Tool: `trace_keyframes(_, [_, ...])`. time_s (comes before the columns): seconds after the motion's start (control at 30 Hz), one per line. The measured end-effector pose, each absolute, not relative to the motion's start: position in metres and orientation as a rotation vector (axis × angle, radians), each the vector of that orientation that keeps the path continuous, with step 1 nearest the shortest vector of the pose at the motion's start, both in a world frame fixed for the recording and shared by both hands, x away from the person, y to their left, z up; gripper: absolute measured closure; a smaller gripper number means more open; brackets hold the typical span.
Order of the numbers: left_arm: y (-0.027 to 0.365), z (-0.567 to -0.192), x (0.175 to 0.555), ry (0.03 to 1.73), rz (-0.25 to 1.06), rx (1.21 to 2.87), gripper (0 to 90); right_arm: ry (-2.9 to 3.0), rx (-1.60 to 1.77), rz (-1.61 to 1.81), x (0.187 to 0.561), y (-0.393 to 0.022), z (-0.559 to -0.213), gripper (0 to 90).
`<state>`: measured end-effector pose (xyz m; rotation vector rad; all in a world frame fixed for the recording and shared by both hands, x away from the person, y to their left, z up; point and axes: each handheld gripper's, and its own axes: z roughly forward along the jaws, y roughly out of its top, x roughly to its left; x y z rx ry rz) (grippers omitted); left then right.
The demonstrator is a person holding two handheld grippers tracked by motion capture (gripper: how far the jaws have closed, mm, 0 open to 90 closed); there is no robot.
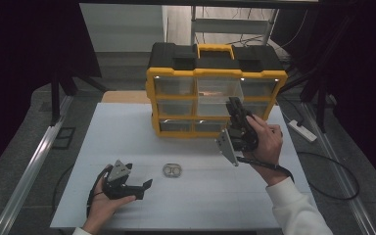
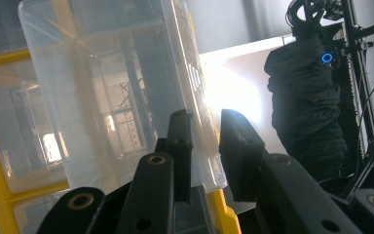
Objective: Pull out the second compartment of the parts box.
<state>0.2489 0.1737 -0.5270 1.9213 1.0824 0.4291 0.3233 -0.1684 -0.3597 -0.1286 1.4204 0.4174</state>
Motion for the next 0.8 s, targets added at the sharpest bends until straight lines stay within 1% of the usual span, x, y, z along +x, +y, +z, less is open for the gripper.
trace_keyframes(0.8, [0.1738,-0.5271,0.2489,1.081,0.43,1.922,5.6,1.41,-0.147,0.411,0.3171,-0.1705,-0.3635,74.4])
